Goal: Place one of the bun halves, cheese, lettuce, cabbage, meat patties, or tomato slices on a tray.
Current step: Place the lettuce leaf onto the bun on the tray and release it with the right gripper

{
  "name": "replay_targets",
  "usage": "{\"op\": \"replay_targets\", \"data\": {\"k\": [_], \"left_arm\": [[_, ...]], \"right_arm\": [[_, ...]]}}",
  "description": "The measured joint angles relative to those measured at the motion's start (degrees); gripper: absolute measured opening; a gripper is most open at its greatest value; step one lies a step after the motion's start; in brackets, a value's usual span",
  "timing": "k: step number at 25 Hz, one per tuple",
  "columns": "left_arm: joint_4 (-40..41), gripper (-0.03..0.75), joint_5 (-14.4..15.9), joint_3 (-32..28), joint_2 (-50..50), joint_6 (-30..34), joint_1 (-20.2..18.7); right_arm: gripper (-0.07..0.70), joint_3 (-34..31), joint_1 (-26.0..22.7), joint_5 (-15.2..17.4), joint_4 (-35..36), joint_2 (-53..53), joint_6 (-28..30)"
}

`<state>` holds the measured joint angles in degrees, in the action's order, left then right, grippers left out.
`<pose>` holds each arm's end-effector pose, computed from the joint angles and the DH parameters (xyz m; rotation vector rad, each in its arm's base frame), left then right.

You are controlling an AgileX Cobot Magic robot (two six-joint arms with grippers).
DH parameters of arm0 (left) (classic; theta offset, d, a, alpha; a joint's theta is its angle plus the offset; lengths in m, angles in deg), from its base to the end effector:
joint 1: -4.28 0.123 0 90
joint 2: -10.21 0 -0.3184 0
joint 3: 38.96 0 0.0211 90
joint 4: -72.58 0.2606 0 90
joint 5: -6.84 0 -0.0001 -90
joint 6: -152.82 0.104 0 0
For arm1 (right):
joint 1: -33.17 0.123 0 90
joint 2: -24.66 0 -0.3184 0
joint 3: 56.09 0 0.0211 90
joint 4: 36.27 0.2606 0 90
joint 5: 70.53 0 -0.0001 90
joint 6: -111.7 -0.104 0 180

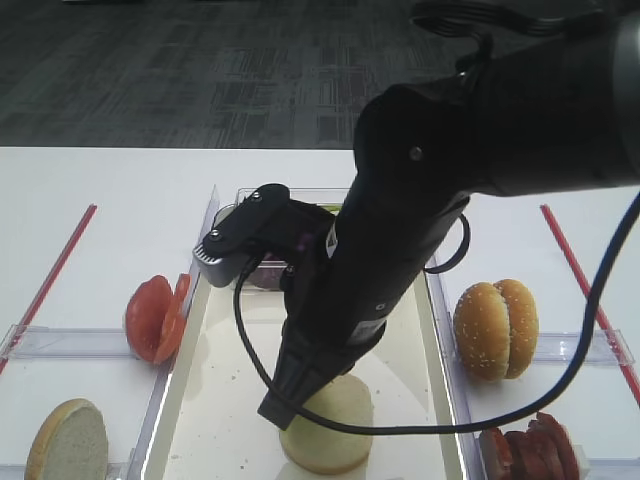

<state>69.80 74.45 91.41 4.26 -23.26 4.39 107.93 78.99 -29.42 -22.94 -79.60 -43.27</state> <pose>-0.0267 -0.0047 0.2638 0.0776 2.1477 -0.0181 0.2314 0.2608 0.2216 -1.4655 2.4283 0.3377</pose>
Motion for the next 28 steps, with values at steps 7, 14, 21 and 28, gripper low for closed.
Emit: {"op": "replay_targets", "data": {"k": [7,14,21,28], "left_arm": [[0.0,0.271,0.0,0.0,0.0,0.0,0.0],[0.0,0.271,0.0,0.0,0.0,0.0,0.0],[0.0,0.271,0.0,0.0,0.0,0.0,0.0],[0.0,0.271,0.0,0.0,0.0,0.0,0.0]], "right_arm": [[0.029,0.0,0.0,-1.7,0.0,0.0,0.0],[0.029,0.0,0.0,-1.3,0.0,0.0,0.0],[0.029,0.0,0.0,-0.4,-0.2,0.0,0.0],[0.029,0.0,0.0,-0.1,-0.8,0.0,0.0]]}}
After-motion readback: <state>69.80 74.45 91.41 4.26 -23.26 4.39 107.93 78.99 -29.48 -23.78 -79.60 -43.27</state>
